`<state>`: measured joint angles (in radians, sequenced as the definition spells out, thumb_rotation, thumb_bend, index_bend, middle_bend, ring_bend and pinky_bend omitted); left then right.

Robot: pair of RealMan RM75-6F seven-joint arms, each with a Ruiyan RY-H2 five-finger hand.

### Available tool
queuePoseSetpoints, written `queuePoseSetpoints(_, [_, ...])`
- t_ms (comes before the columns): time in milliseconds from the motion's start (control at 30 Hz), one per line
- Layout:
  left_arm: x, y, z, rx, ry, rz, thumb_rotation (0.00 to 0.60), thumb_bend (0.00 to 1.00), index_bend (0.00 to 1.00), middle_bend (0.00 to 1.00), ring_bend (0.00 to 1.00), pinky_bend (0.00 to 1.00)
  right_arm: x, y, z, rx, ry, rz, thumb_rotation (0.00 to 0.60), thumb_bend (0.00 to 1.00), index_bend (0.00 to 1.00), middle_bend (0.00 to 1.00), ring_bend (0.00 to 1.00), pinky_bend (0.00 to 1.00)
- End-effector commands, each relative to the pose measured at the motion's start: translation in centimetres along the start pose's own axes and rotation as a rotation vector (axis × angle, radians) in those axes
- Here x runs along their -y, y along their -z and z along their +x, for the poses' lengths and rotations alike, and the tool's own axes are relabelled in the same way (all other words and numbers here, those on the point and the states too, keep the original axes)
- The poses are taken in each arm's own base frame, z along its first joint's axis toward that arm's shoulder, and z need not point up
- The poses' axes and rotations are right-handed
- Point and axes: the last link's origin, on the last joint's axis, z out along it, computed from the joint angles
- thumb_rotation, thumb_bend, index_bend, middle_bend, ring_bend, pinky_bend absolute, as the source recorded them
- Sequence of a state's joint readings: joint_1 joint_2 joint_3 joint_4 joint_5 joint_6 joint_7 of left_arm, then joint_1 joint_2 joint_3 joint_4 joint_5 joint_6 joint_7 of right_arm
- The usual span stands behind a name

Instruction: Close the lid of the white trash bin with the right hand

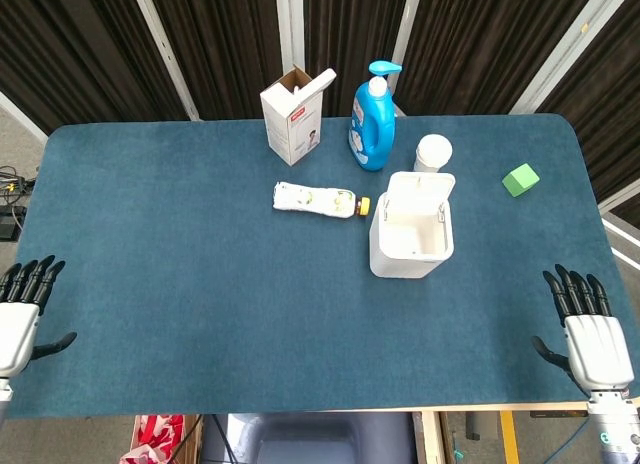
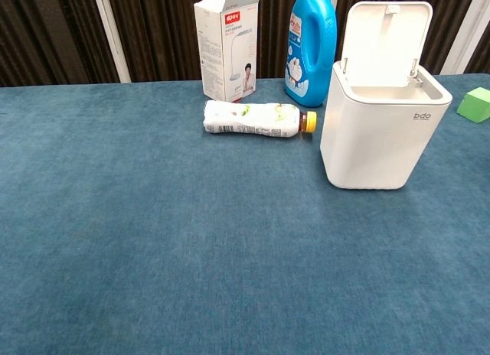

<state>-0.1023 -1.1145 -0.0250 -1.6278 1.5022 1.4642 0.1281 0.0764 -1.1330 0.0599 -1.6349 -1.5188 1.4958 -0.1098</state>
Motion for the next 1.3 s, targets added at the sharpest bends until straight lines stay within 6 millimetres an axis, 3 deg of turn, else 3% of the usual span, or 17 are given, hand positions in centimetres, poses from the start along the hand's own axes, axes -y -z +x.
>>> queuePoseSetpoints(33, [0.0, 0.0, 0.1, -0.001, 0.005, 0.004, 0.600, 0.00, 0.00, 0.00, 0.00, 0.00, 0.1, -0.1, 0.2, -0.002, -0.015, -0.001, 0.600, 0.24, 0.00, 0.00, 0.00, 0.00])
queuePoseSetpoints(133, [-0.1, -0.1, 0.1, 0.000, 0.012, 0.003, 0.600, 0.00, 0.00, 0.00, 0.00, 0.00, 0.3, -0.4, 0.7, -0.013, -0.035, -0.006, 0.600, 0.24, 0.00, 0.00, 0.01, 0.04])
queuePoseSetpoints(200, [-0.1, -0.1, 0.1, -0.003, 0.011, -0.002, 0.600, 0.00, 0.00, 0.00, 0.00, 0.00, 0.5, -0.8, 1.2, -0.022, -0.056, -0.010, 0.600, 0.24, 0.00, 0.09, 0.13, 0.22])
queuePoseSetpoints(233, [-0.1, -0.1, 0.2, -0.005, 0.010, -0.004, 0.600, 0.00, 0.00, 0.00, 0.00, 0.00, 0.6, -1.1, 1.5, -0.025, -0.066, -0.012, 0.600, 0.24, 0.00, 0.21, 0.27, 0.37])
queuePoseSetpoints(300, [-0.2, 0.0, 0.2, -0.010, 0.015, -0.006, 0.600, 0.00, 0.00, 0.00, 0.00, 0.00, 0.8, -1.8, 2.1, -0.026, -0.089, -0.016, 0.600, 0.24, 0.00, 0.42, 0.48, 0.56])
queuePoseSetpoints(367, [-0.1, -0.1, 0.3, -0.013, 0.015, -0.008, 0.600, 0.00, 0.00, 0.00, 0.00, 0.00, 1.3, -2.9, 2.9, -0.013, -0.133, -0.022, 0.600, 0.26, 0.00, 0.57, 0.63, 0.67])
queuePoseSetpoints(433, [-0.1, -0.1, 0.2, -0.007, 0.015, -0.008, 0.600, 0.00, 0.00, 0.00, 0.00, 0.00, 2.2, -4.2, 3.9, 0.006, -0.188, -0.022, 0.600, 0.36, 0.00, 0.68, 0.74, 0.74])
queuePoseSetpoints(533, [-0.1, -0.2, 0.2, 0.001, 0.019, -0.004, 0.600, 0.00, 0.00, 0.00, 0.00, 0.00, 3.6, -6.1, 5.5, 0.040, -0.237, -0.011, 0.600, 0.48, 0.00, 0.74, 0.80, 0.78])
queuePoseSetpoints(700, [-0.1, -0.2, 0.2, 0.005, 0.026, 0.002, 0.600, 0.00, 0.00, 0.00, 0.00, 0.00, 6.1, -9.7, 8.3, 0.080, -0.267, 0.012, 0.600, 0.57, 0.00, 0.77, 0.83, 0.79])
queuePoseSetpoints(933, [0.1, -0.3, 0.2, 0.019, 0.032, 0.014, 0.600, 0.00, 0.00, 0.00, 0.00, 0.00, 9.1, -14.2, 10.9, 0.141, -0.323, 0.005, 0.600, 0.59, 0.00, 0.78, 0.84, 0.80])
queuePoseSetpoints(1300, [0.3, -0.5, 0.1, 0.036, 0.050, 0.021, 0.600, 0.00, 0.00, 0.00, 0.00, 0.00, 12.2, -18.7, 12.0, 0.280, -0.391, -0.027, 0.600, 0.64, 0.00, 0.78, 0.84, 0.80])
